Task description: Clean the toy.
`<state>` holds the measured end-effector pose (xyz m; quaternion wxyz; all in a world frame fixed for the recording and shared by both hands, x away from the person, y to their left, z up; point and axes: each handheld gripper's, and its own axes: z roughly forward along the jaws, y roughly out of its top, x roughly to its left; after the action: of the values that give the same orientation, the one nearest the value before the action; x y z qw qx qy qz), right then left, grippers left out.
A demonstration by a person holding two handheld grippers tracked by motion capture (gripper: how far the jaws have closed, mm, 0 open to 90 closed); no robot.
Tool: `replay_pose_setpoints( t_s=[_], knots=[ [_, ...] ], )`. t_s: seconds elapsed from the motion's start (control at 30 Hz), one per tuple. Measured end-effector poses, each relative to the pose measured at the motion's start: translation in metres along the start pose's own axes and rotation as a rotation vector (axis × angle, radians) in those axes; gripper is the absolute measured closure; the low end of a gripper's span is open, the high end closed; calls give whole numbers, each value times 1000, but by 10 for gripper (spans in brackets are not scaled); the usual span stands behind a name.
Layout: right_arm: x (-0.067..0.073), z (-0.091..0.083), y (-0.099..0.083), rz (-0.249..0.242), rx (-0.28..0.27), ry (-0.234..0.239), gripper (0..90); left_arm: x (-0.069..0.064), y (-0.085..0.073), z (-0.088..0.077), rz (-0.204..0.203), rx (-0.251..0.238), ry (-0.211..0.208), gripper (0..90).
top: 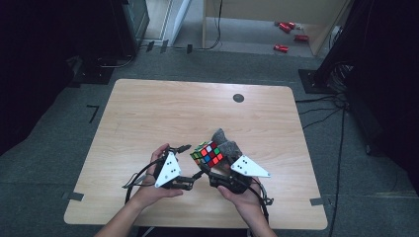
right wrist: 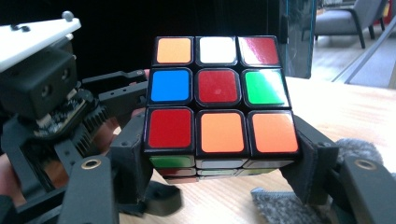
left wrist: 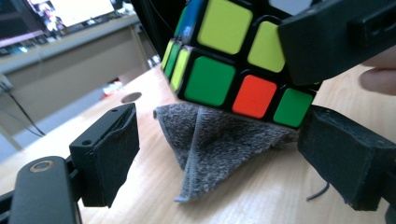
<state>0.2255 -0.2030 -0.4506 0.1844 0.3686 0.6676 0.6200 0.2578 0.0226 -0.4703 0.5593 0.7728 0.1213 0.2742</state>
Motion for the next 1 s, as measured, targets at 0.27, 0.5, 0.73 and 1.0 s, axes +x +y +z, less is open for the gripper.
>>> replay_pose_setpoints(
  t_s=[0.27, 0.5, 0.73, 1.0],
  knots=[
    [7, 5, -2, 85, 49, 14, 346, -4, -4, 3, 51, -24, -6, 160],
    [4, 9, -4, 236, 85, 61, 346, -10, -4, 2, 109, -56, 45, 302],
    [-8, 11, -6, 362, 89, 118, 339, -9, -3, 1, 106, -41, 34, 335],
    [-21, 6, -3, 270, 30, 95, 242, 7, -7, -2, 22, 31, 55, 344]
  ],
)
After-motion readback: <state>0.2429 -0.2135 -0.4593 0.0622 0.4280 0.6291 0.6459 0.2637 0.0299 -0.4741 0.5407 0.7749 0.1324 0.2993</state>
